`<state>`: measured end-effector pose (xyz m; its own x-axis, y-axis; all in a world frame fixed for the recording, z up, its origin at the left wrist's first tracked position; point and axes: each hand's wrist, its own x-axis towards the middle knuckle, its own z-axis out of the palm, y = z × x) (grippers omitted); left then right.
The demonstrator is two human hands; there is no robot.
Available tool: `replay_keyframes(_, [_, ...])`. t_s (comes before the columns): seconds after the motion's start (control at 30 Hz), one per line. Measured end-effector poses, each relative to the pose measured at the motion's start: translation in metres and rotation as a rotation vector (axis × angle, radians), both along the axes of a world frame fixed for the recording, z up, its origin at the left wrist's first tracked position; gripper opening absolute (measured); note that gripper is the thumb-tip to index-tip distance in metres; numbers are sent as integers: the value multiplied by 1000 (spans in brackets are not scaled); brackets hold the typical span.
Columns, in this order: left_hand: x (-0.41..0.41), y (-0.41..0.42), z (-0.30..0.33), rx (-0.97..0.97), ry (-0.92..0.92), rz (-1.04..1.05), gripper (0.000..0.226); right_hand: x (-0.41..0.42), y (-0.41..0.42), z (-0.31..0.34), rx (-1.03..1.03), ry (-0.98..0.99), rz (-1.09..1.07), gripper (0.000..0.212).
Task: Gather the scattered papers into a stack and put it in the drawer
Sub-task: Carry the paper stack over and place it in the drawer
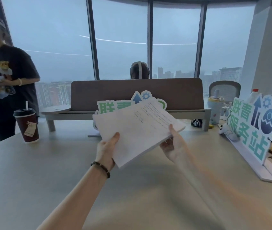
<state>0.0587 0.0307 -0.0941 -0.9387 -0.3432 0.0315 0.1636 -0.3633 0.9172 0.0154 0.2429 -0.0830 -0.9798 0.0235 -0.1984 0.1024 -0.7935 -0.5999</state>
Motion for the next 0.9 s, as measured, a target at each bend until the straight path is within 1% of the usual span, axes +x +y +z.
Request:
replay_keyframes(0.07, [2, 22, 0, 52, 9, 30, 9, 4, -25, 1, 35, -7, -40, 35])
replay_keyframes(0.1, [3, 32, 1, 69, 11, 43, 7, 5, -34, 0, 72, -21, -98, 34])
replay_keyframes(0.2, [7, 52, 3, 96, 13, 96, 4, 1, -42, 0, 277, -25, -327, 30])
replay_keyframes(0.27, [12, 56, 5, 77, 40, 105, 5, -2, -38, -2, 408, 1, -376, 25])
replay_keyframes(0.33, [17, 53, 4, 1, 60, 63, 6, -2, -31, -2, 473, 43, -377, 15])
replay_keyframes(0.4, [23, 46, 7, -5, 118, -24, 18, 1, -22, 1, 490, 96, -344, 10])
replay_keyframes(0.47, [23, 29, 14, 115, 216, -137, 36, 4, -13, 8, 504, 151, -301, 8])
replay_keyframes(0.5, [21, 15, 18, 171, 235, -176, 48, 5, -9, 12, 513, 173, -276, 8])
replay_keyframes(0.57, [16, -15, 28, 216, 165, -227, 72, 5, 0, 18, 550, 202, -213, 10])
replay_keyframes(0.6, [13, -28, 31, 202, 104, -268, 80, 6, 3, 21, 571, 213, -180, 13])
replay_keyframes(0.63, [11, -36, 34, 171, 54, -328, 83, 8, 6, 25, 595, 227, -148, 15])
replay_keyframes(0.7, [11, -42, 40, 55, 9, -445, 73, 12, 7, 28, 643, 269, -87, 17])
replay_keyframes(0.8, [13, -34, 49, -140, 9, -513, 38, 18, 2, 26, 690, 354, -41, 17])
replay_keyframes(0.83, [12, -33, 48, -182, -2, -531, 33, 19, 0, 24, 701, 381, -46, 16])
replay_keyframes(0.9, [10, -33, 42, -264, -36, -542, 38, 18, -3, 19, 740, 429, -84, 15])
